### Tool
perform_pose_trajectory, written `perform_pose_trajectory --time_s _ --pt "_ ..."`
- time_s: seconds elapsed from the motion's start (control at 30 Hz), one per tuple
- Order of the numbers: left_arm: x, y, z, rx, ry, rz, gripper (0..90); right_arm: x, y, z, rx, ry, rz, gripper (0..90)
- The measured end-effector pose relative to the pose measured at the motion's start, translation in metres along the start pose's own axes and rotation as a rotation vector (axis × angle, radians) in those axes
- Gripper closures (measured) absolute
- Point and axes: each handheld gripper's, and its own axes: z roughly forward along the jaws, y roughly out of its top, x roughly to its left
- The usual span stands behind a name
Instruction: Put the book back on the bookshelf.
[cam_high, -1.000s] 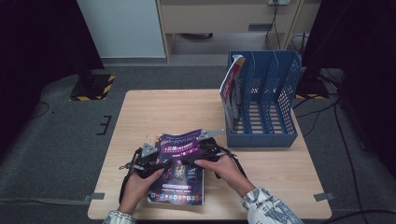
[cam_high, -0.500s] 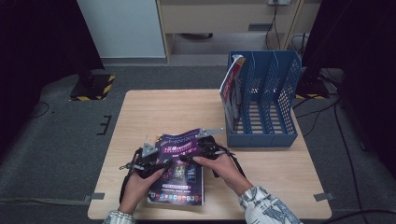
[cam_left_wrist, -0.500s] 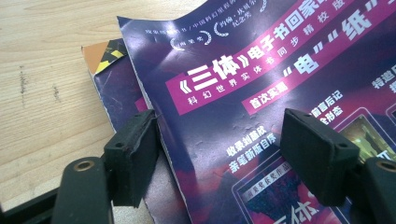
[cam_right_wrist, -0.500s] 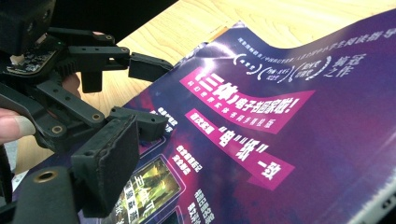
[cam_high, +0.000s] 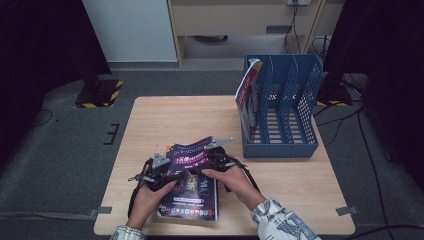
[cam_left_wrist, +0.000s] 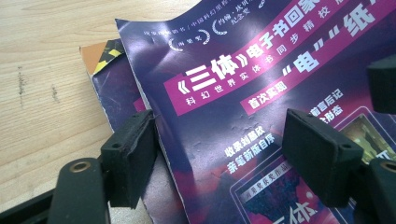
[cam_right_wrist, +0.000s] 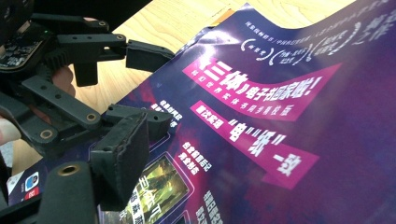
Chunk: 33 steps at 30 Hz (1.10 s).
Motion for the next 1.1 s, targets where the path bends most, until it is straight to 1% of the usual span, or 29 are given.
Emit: perform_pose_trajectory --time_s 0.13,0.23,0.4,0.5,0.6,0.67,0.87,0.93,1.1 --pt "0.000 0.000 0.000 0.001 -0.001 0.002 25.9 0.000 0.000 0.000 -0.005 -0.009 0.010 29.2" --pt "0.001 0.000 -0.001 0.005 -0.005 0.005 26.4 0.000 0.000 0.000 -0.009 -0.022 0.012 34.0" --pt "0.002 0.001 -0.002 0.008 -0.005 0.002 27.1 0.001 0.002 -0.002 -0.030 -0.026 0.017 40.9" --pt "0.002 0.001 -0.002 0.007 -0.003 -0.003 27.0 0.001 0.003 -0.003 -0.042 -0.035 0.027 46.9" --pt "0.003 0.002 -0.003 0.004 -0.011 -0.021 26.8 0.000 0.005 -0.006 -0.062 -0.048 0.040 55.5" --pt "0.004 0.001 -0.003 0.003 -0.019 -0.033 26.7 0.000 0.006 -0.008 -0.081 -0.055 0.039 61.0" --pt "0.003 0.002 -0.004 -0.005 -0.022 -0.030 26.9 -0.001 0.011 -0.013 -0.114 -0.059 0.020 72.5" --pt "0.004 0.003 -0.005 -0.012 -0.026 -0.037 26.9 0.000 0.013 -0.016 -0.131 -0.056 0.020 75.4" --pt "0.006 0.004 -0.007 -0.036 -0.037 -0.055 27.1 0.002 0.018 -0.022 -0.157 -0.052 -0.021 76.9"
